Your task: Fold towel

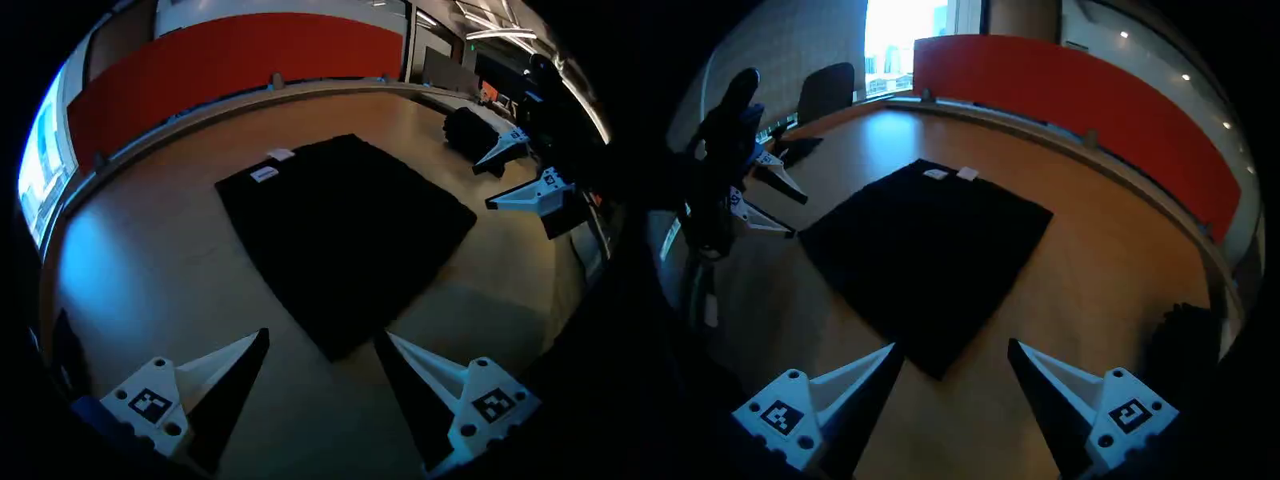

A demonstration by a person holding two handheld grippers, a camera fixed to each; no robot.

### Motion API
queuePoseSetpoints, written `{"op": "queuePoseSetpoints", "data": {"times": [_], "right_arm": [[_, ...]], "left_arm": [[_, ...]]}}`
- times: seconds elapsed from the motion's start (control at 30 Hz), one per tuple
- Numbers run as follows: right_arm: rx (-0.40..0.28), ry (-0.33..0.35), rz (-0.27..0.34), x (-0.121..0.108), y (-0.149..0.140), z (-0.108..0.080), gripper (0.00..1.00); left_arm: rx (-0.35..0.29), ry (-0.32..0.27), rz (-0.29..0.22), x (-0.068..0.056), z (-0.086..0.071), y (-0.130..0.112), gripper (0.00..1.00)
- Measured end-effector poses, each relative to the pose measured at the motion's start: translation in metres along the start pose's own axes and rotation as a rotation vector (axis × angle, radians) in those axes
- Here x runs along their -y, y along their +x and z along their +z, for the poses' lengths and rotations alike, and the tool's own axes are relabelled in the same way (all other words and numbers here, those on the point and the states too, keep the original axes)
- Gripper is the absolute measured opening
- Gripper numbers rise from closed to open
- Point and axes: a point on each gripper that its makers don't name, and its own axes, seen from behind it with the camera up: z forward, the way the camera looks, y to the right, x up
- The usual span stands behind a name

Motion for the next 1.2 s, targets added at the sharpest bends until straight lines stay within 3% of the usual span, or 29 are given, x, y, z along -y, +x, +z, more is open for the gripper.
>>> {"op": "queuePoseSetpoints", "data": {"times": [0.37, 0.53, 0.67, 0.93, 1.2], "right_arm": [[0.040, 0.024, -0.010, 0.010, -0.021, 0.014, 0.98], [0.038, 0.037, -0.001, 0.013, -0.020, 0.018, 0.91], [0.039, 0.046, 0.006, 0.015, -0.020, 0.021, 0.81], [0.053, 0.055, 0.000, 0.015, -0.024, 0.023, 0.66], [0.071, 0.062, -0.004, 0.017, -0.031, 0.024, 0.60]], "left_arm": [[0.040, -0.006, 0.017, -0.006, 0.011, -0.017, 0.97], [0.057, -0.010, 0.016, -0.009, 0.014, -0.019, 0.93], [0.071, 0.008, 0.020, -0.007, 0.016, -0.020, 0.76], [0.079, 0.016, 0.017, -0.007, 0.016, -0.019, 0.74], [0.083, 0.020, 0.017, -0.007, 0.017, -0.019, 0.70]]}}
